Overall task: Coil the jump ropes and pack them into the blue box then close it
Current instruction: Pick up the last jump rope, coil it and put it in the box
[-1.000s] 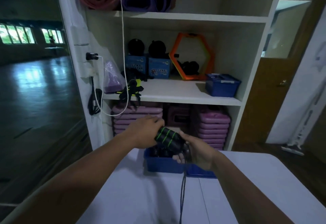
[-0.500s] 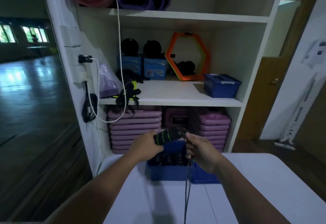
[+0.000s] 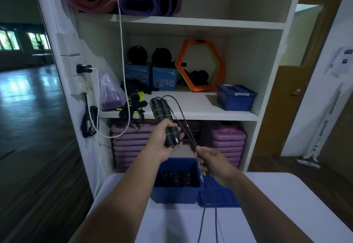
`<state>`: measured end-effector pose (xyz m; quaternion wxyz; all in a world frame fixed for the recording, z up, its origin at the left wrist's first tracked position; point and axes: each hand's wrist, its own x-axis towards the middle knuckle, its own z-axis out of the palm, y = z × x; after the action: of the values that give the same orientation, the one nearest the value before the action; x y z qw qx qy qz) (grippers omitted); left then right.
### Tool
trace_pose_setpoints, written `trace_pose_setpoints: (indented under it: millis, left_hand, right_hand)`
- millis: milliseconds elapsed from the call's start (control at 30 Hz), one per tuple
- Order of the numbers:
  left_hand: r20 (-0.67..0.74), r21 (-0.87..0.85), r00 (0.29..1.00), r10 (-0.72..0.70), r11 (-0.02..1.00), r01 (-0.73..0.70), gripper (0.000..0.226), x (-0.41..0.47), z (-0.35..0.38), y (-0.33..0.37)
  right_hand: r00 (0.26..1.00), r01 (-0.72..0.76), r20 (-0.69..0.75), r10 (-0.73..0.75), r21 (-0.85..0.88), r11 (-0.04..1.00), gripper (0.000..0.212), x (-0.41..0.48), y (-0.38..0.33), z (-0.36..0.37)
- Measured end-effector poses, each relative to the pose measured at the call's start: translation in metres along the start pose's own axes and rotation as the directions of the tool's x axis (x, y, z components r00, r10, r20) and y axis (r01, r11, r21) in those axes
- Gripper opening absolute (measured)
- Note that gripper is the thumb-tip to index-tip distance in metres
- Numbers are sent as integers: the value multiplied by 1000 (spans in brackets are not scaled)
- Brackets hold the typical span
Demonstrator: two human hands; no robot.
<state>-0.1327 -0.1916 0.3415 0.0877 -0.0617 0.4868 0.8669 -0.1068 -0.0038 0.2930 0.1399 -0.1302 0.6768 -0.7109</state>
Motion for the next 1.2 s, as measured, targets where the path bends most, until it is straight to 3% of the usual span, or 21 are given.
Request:
trace_pose_setpoints:
  millis: [133,200,300,367,433,500,567,633,667,733,800,867,933,1000,1100,1200]
  left_hand:
    - [-22,-171,997,79,982,-81,22,5,17,11]
    - [-20,-174,991,130,976,-132,15,7,19,21]
    - [-49,-2,978,202,979,-202,8,9,15,37]
    - [-63,260,962,265,935,-241,12,10,11,43]
    - [-28,619,947,320,750,-235,30,8,5,45]
    - [46,896,959,280,413,-163,57,4,-4,43]
    - [108,993,977,185,25,-114,74,5,-16,38]
    - [186,961,981,58,-218,-170,87,2,-25,32]
    - [230,928,973,-13,-299,-223,91,-1,-28,28]
    - [306,842,945,-119,-429,-327,75,-13,-27,25]
    - [386,771,908,-164,-483,-415,50,-26,-19,27]
    - [454,699,872,-184,-534,-477,39,-42,-8,32]
    - [526,628,827,-200,-564,-536,38,-53,1,37]
    - [560,636,797,-226,-499,-589,35,-65,8,43]
    - [607,750,767,-205,-169,-639,35,-70,10,51]
    - [592,804,792,-147,167,-570,46,-57,4,56]
  right_hand:
    - [995,-83,39,89,-128,988,34,-10,11,-5]
    - [991,-110,58,122,-185,977,36,-16,14,-12]
    - [993,-85,45,107,-347,934,34,-27,10,-28]
    - [997,-51,23,70,-471,881,32,-32,0,-39]
    - [999,-22,21,44,-608,794,29,-34,-14,-46]
    - [999,16,39,19,-730,684,24,-31,-29,-49]
    - [998,59,59,-20,-804,592,19,-27,-44,-49]
    - [994,106,75,-80,-839,534,14,-23,-60,-49]
    - [990,130,81,-118,-850,511,12,-21,-68,-50]
    - [979,168,82,-189,-847,504,10,-18,-81,-51]
    - [965,210,82,-251,-814,542,9,-16,-90,-52]
    - [951,251,85,-298,-777,578,7,-14,-96,-52]
    - [938,294,104,-331,-746,597,9,-12,-98,-50]
    - [936,311,102,-338,-691,653,12,-10,-95,-48]
    - [939,323,72,-337,-521,790,16,-10,-79,-44]
    - [942,301,-32,-335,-369,879,22,-11,-58,-34]
